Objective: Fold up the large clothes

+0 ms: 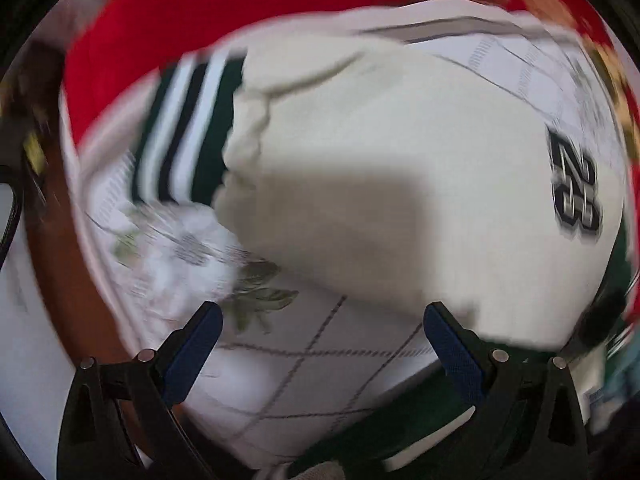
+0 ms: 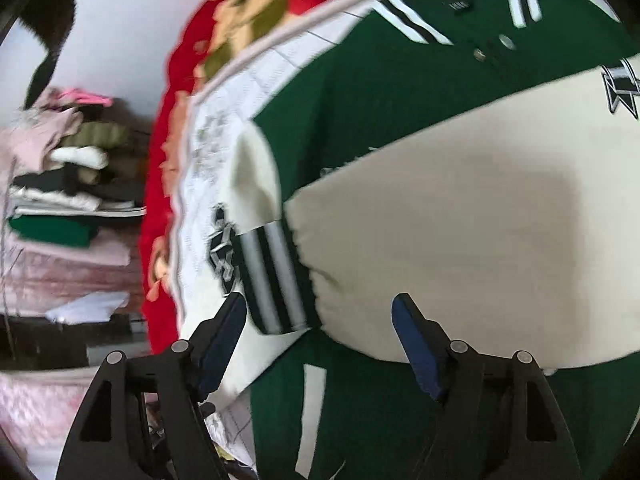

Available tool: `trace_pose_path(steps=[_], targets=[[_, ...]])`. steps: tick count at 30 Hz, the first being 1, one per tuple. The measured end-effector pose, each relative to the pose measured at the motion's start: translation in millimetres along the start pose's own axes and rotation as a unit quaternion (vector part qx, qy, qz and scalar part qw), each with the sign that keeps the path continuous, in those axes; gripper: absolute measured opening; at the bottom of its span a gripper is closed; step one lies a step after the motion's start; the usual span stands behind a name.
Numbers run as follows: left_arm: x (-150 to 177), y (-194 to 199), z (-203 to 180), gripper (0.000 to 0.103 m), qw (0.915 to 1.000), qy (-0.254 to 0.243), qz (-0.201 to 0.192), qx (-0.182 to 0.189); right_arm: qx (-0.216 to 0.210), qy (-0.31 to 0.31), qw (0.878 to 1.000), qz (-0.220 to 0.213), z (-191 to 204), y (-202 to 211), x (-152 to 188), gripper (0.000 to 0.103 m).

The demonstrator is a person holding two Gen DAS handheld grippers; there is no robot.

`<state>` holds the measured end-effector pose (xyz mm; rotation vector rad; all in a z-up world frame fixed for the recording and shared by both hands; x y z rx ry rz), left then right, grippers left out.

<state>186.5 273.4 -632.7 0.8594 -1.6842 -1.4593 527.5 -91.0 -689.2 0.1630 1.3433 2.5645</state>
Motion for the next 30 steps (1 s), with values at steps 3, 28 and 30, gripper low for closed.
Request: trace_pose_path(steps=[3,28,30], targets=[[-22,-20,13,0.102,0.9961,0.075,0.008,0.045,0.004,-0.003,1.0,-0.002,1,-6,-8,0.077],[-161,119,-48,0.009,0.9475,-0.077,-0.309,-0.027,0.17,0.161,0.972,-0.026,110,-101,1,0.017],[-153,123,-49,0.009,0.9453,-0.09,-0.312,-0.032,0.167,0.174,0.97,0.005,112,-112,-1,0.017]])
Point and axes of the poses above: each gripper's, at about its wrist camera, not at the fingertips, and y roughly against the way its jaws point, z to its left, x to its underside, the point moved 5 cm from there along -y, roughly the way its jaws point, and after that the axes turned 2 degrees about -y, right-handed, at the moved point
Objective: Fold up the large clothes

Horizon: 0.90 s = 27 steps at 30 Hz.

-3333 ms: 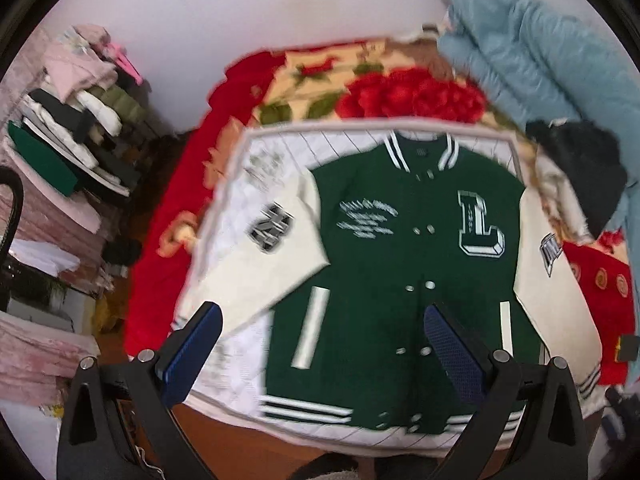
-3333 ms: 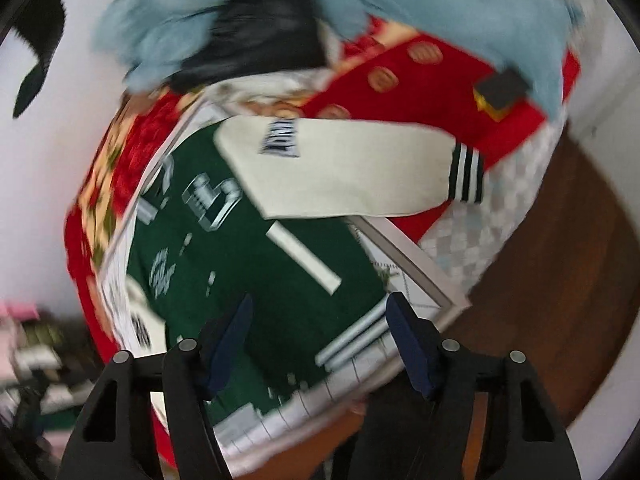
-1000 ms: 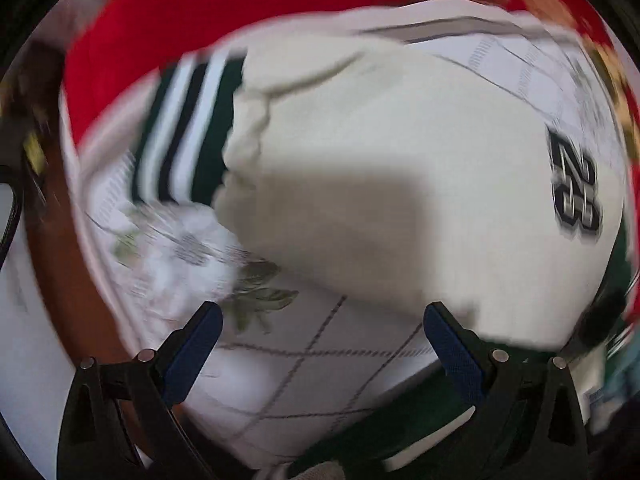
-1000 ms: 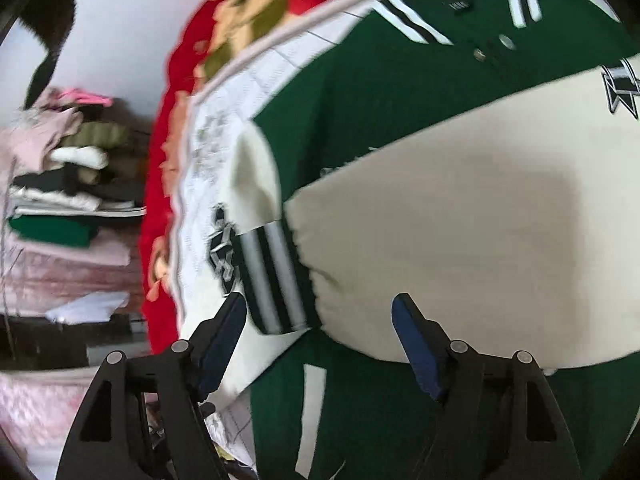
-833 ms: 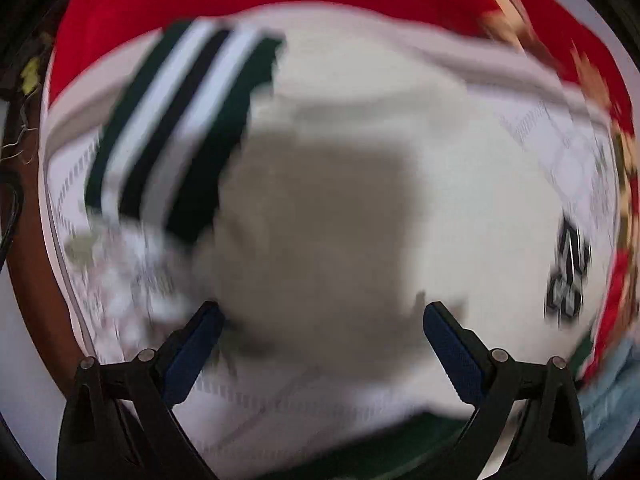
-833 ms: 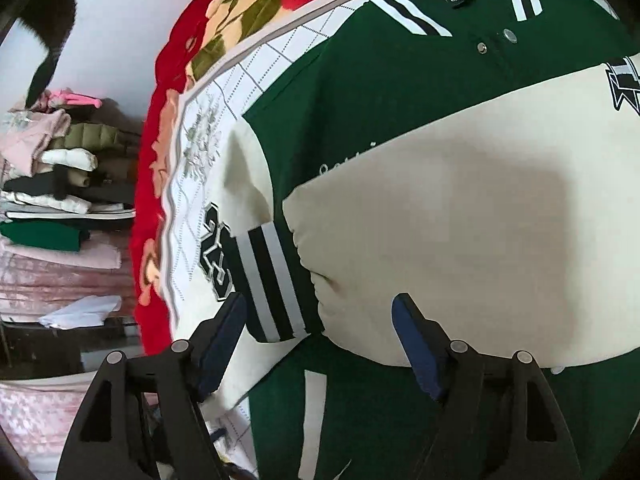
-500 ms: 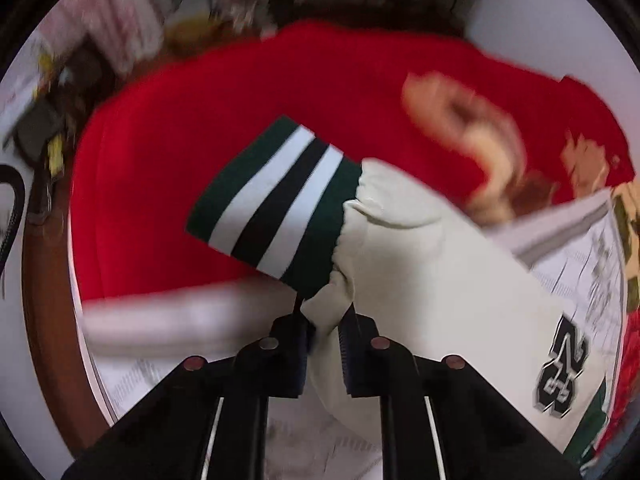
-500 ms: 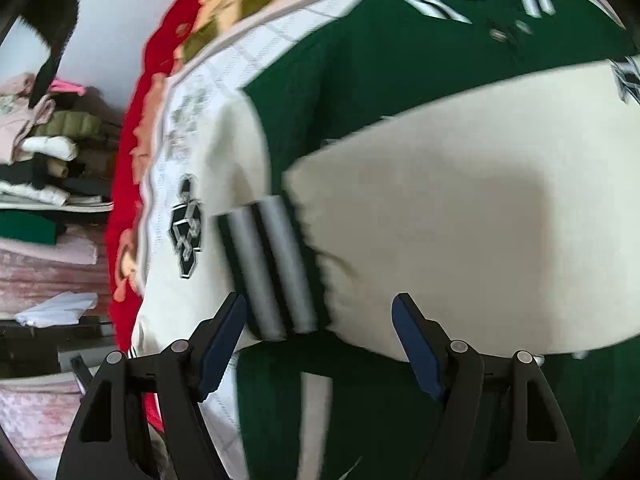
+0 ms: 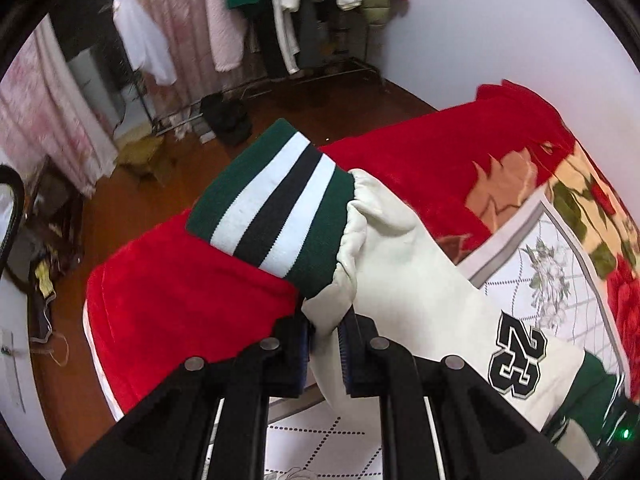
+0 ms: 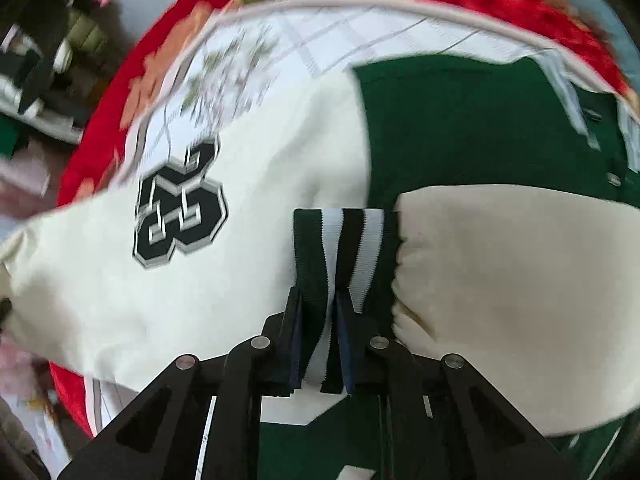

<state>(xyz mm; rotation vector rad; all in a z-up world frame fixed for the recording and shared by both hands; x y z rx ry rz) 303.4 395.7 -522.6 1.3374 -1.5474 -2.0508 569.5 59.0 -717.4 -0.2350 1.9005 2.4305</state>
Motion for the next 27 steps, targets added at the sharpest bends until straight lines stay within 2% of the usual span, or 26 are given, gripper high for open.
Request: trace_pose_path(steps=[2,3,5,6,8,12,16,19,22,27], targets=[[-1,9,-5,0.009,1.0,-0.008,-0.004,0.003,-0.032,-0.01,0.999,0.003,-7,3,-2,0.024],[-2,12,-9,0.009,0.9999,-0.014,-0.007,0.005,-0.065,-0.026,0.998,-0.002,-14,11,-3,0.03],[-2,27,-23,0.009,0.9995,-0.025,-0.017,0.01,-0.119,-0.053,0.991,-0.018,-30,33,-2,0.078],[-3,35,-31,0.009,0.999,-0.035,-0.024,0.014,-0.142,-0.07,0.987,-0.029,-43,48,1,0.085],[-3,52,-46,0.009,0.9975,-0.054,-0.038,0.026,-0.151,-0.1,0.982,-0.046,-69,70,9,0.087],[2,96,-98,0.008,0.9891,-0.113,-0.077,0.053,-0.12,-0.159,0.979,-0.05,-125,91,39,0.087],[27,146,-172,0.008,0.9722,-0.183,-0.107,0.1,-0.098,-0.225,0.969,-0.044,-187,96,79,0.087],[66,182,-242,0.007,0.9547,-0.237,-0.103,0.148,-0.096,-0.27,0.957,-0.049,-234,104,99,0.087],[121,213,-313,0.007,0.932,-0.29,-0.083,0.2,-0.083,-0.306,0.947,-0.058,-281,119,120,0.087],[236,248,-422,0.008,0.8849,-0.381,-0.028,0.267,-0.049,-0.353,0.932,-0.07,-361,142,158,0.087]])
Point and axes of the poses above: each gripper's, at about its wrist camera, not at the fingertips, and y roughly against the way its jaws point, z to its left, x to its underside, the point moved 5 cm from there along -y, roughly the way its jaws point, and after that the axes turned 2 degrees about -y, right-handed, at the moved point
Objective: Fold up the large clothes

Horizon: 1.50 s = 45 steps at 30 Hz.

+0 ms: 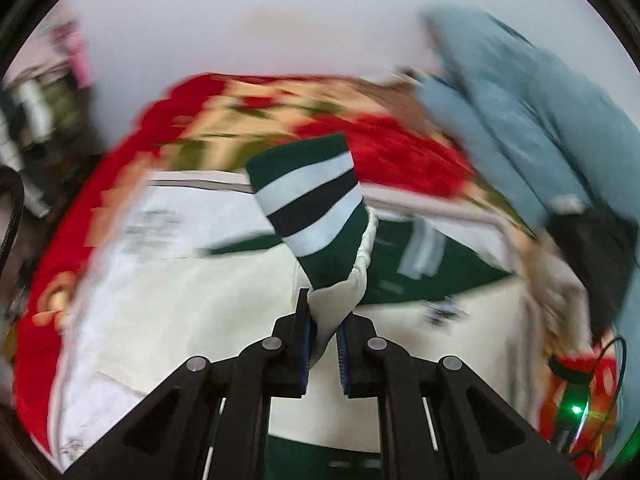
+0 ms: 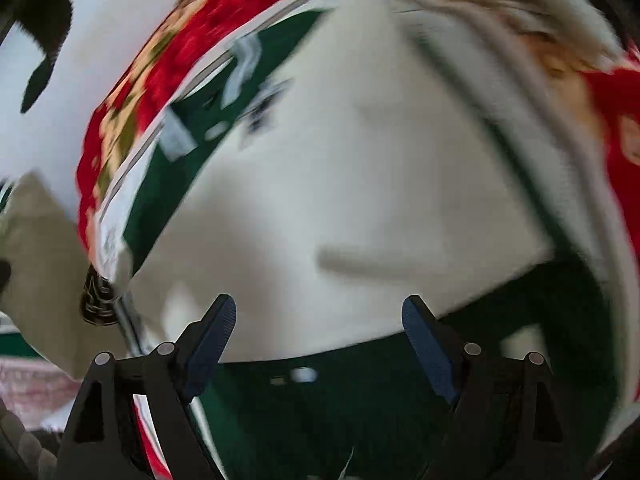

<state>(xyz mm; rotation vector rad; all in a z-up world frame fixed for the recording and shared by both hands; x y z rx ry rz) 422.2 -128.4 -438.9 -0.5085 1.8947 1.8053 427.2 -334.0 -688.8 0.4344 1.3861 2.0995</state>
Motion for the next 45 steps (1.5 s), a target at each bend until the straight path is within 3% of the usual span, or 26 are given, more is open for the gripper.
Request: trace_pose_path(steps=[3,8,9,11,12,13,20,23,26,29,32,35,36,38,39,40,43,45], targets=[[15,-30,-79,0.008,0.9977,-0.049,0.035,0.03,0.015,-0.011,1.0,-0.005,-40,15,-15,0.087],[51,-81,-138,0.014,0.9888,-0.09,0.109,0.049,0.043,-0.032,0.999,0.001,-108,29,-23,0.087],[55,-88,-144,0.022,0.9874,-0.098,0.115,0.048,0.046,-0.036,0.998,0.002,-121,31,-23,0.087],[64,-92,-153,0.06,0.9836,-0.101,0.128,0.077,0.051,-0.042,0.998,0.003,-137,34,-23,0.087],[64,-91,-153,0.09,0.9822,-0.1,0.131,0.09,0.053,-0.047,0.997,0.002,-146,36,-23,0.087],[67,-92,-157,0.092,0.9815,-0.098,0.131,0.1,0.053,-0.052,0.997,0.001,-152,37,-22,0.087],[61,-67,-123,0.092,0.9851,-0.06,0.13,0.096,0.03,-0.087,0.996,0.005,-180,49,-18,0.087],[68,-42,-62,0.092,0.9912,-0.001,0.123,0.05,0.025,-0.074,0.997,0.01,-165,49,-21,0.087],[84,-26,5,0.092,0.9914,0.035,0.12,-0.036,-0.001,-0.044,0.999,0.015,-118,51,-18,0.087],[110,-20,85,0.092,0.9789,0.076,0.135,-0.132,-0.028,-0.011,0.999,0.011,-76,47,-27,0.087],[128,-26,142,0.092,0.9631,0.112,0.161,-0.184,-0.028,0.014,0.999,-0.009,-35,32,-53,0.087],[134,-28,175,0.092,0.9546,0.138,0.159,-0.21,0.009,0.035,0.999,-0.011,-11,-5,-83,0.085],[137,-29,182,0.092,0.9524,0.143,0.157,-0.218,0.023,0.042,0.999,0.012,-5,-28,-89,0.077],[138,-30,190,0.092,0.9508,0.152,0.157,-0.219,0.032,0.044,0.998,0.027,-4,-46,-96,0.04],[138,-32,190,0.092,0.9507,0.152,0.159,-0.218,0.043,0.052,0.998,0.013,-1,-44,-100,0.022],[138,-34,190,0.092,0.9508,0.149,0.16,-0.219,0.058,0.059,0.997,-0.012,-1,-34,-104,0.013],[138,-39,185,0.093,0.9552,0.133,0.159,-0.211,0.105,0.039,0.992,-0.061,-17,-13,-110,0.012],[137,-46,186,0.093,0.9544,0.113,0.164,-0.222,0.112,0.023,0.993,-0.026,-29,-22,-109,0.018]])
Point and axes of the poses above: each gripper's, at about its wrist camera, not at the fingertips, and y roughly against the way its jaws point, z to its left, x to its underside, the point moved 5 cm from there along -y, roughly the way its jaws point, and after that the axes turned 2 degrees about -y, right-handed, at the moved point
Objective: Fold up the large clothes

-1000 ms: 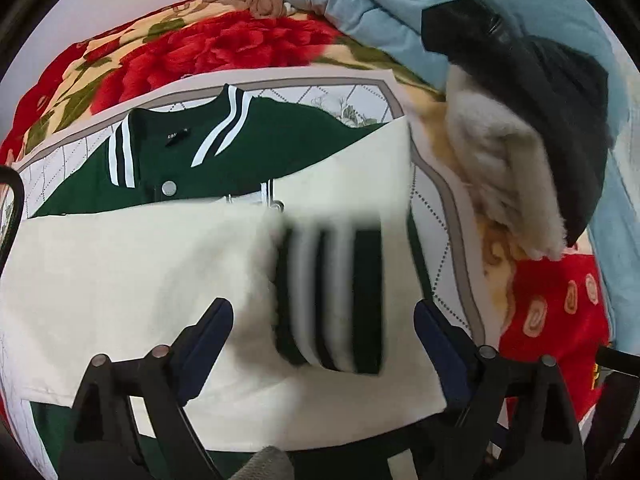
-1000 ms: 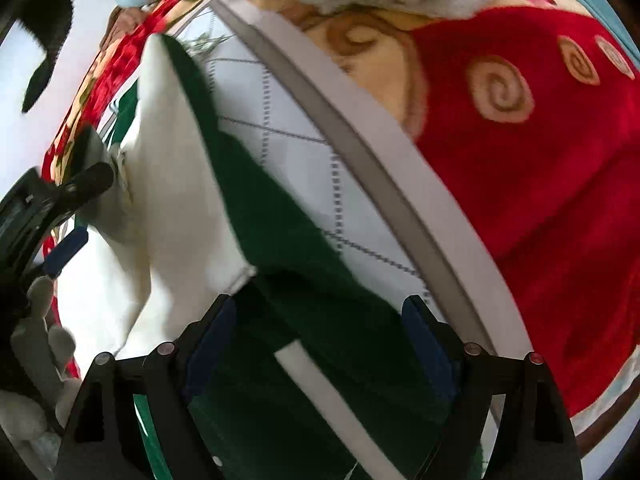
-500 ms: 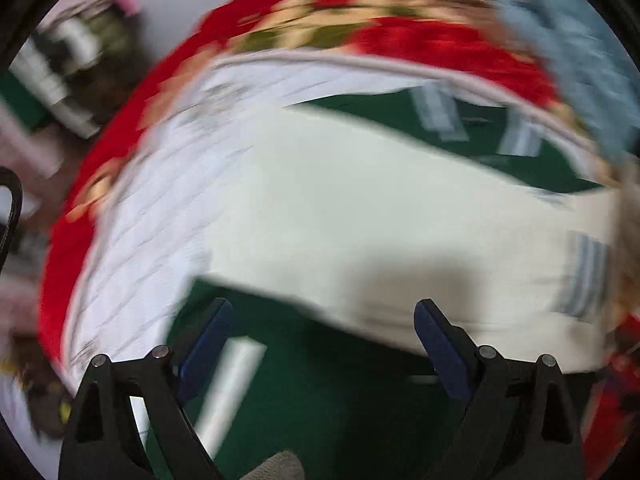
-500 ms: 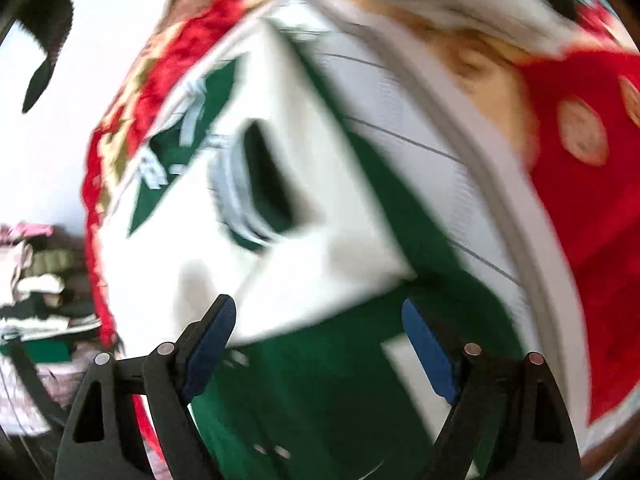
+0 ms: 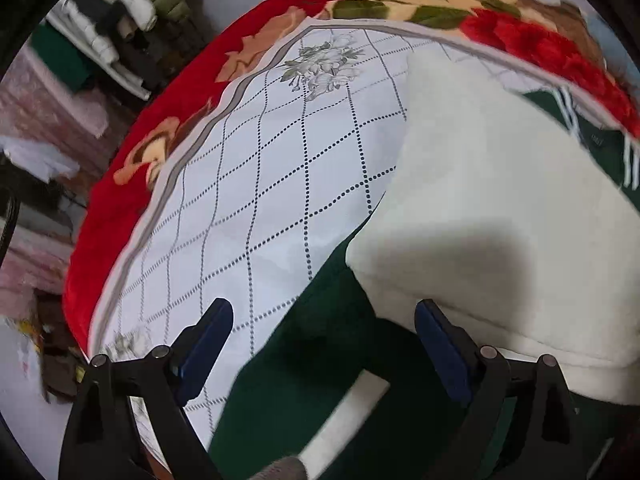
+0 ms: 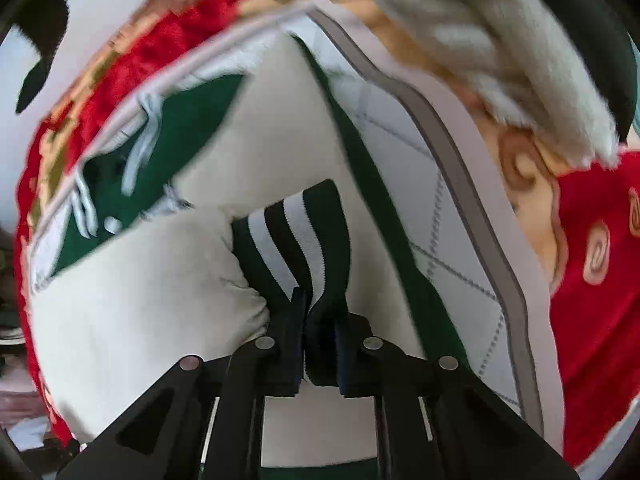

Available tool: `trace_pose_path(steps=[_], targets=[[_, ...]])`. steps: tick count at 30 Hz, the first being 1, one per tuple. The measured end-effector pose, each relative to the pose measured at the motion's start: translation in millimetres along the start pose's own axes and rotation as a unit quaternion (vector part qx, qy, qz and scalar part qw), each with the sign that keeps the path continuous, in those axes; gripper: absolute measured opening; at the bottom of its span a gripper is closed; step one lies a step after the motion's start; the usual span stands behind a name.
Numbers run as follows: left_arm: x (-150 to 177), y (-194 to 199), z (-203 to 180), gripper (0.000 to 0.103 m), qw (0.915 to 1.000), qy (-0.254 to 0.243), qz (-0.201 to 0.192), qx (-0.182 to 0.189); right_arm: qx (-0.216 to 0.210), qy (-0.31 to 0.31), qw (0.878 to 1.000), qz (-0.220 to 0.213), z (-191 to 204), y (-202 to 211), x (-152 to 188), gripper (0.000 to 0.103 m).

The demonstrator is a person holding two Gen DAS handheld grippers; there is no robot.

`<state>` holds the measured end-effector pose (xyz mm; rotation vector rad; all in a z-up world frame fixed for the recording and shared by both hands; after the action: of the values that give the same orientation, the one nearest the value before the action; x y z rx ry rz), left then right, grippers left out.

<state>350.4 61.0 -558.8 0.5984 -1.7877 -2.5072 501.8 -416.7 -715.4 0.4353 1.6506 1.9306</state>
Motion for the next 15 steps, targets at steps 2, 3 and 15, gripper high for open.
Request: trace_pose_path(steps=[2,3,15], targets=[[-5,-9,-2,0.093,0.9998,-0.017,0.001,-0.012,-0.034,-0.029,0.999,0.026,-4,-1,6,0.037],[-8,-14,-4,0.093,0.9994,-0.027,0.001,-0.02,-0.045,-0.034,0.998,0.028,-5,2,8,0.042],[15,-50,-6,0.093,0.9961,-0.069,0.051,-0.017,0.01,-0.071,0.997,0.018,-59,40,125,0.061]])
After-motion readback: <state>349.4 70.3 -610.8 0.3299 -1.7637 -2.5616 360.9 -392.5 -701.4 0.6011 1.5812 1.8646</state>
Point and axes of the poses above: each gripper's, at about its wrist camera, not at the fingertips, and y roughly against the way its jaws point, z to its left, x to its underside, the point moved 5 cm from there along -y, roughly the way its jaws point, and after that the axes turned 2 degrees about -y, right-handed, at the moved point
